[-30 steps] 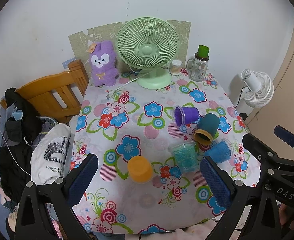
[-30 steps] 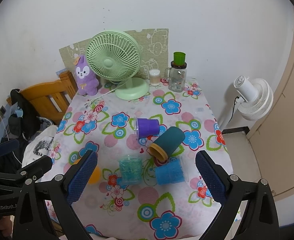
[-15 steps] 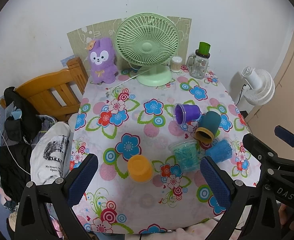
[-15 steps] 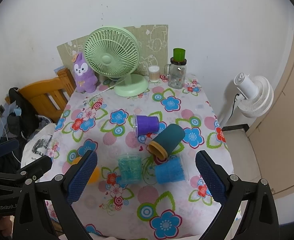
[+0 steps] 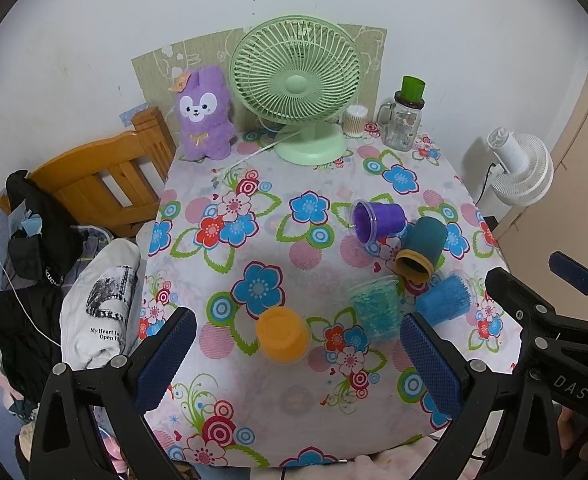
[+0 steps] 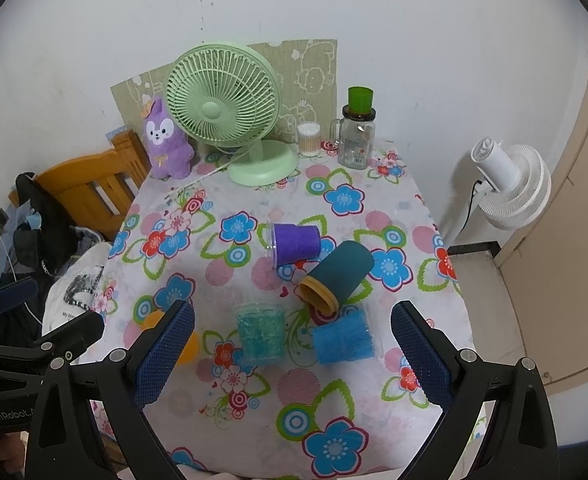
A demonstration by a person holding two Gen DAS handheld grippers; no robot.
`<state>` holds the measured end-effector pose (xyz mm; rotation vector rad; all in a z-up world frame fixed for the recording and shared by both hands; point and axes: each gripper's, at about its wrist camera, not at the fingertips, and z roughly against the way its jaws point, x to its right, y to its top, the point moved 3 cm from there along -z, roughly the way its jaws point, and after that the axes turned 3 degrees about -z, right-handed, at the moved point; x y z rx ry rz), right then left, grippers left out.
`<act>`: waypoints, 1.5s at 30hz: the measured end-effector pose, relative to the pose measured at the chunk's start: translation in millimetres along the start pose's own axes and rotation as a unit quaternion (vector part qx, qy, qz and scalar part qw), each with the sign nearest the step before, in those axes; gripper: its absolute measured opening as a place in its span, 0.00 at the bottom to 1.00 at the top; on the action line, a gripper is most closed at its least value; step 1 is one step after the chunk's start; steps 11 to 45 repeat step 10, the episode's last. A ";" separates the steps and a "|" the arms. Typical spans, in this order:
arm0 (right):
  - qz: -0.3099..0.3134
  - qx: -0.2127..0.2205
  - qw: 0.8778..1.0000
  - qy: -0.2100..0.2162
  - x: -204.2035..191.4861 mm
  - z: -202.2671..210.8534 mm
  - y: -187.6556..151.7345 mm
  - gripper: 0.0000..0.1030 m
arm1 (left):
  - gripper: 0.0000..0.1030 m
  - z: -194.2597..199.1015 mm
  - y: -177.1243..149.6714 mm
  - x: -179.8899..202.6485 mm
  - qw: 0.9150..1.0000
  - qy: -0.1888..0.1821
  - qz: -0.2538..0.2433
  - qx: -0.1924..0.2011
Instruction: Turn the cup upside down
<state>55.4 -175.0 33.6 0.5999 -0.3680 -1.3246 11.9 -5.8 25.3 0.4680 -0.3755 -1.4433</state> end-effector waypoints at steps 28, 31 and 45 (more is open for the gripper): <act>0.002 -0.038 0.999 -0.004 -3.1 -24.4 0.9 0.97 | 1.00 -23.4 9.1 -5.6 0.999 -0.003 0.002 -0.039; 0.002 -0.038 0.999 -0.004 -3.1 -24.4 0.9 0.97 | 1.00 -23.4 9.1 -5.6 0.999 -0.003 0.002 -0.039; 0.002 -0.038 0.999 -0.004 -3.1 -24.4 0.9 0.97 | 1.00 -23.4 9.1 -5.6 0.999 -0.003 0.002 -0.039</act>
